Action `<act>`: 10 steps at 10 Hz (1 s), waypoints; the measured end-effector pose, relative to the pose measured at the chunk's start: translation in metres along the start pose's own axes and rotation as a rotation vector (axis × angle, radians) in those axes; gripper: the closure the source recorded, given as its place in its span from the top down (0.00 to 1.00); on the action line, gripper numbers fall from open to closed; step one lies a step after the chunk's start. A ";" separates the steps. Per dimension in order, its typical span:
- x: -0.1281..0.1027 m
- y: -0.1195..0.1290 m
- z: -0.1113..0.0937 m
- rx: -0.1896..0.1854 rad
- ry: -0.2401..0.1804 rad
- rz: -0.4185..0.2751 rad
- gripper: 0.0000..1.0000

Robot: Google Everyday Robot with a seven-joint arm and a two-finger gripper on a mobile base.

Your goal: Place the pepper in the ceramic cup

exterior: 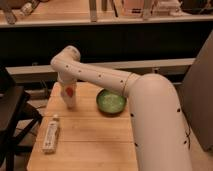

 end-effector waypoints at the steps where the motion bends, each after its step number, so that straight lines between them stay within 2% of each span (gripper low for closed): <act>1: 0.004 -0.001 0.001 0.008 -0.007 -0.013 0.13; 6: 0.014 -0.008 0.007 0.031 -0.029 -0.043 0.65; 8: 0.014 -0.009 0.009 0.034 -0.032 -0.053 0.79; 10: 0.014 -0.011 0.011 0.037 -0.035 -0.063 0.80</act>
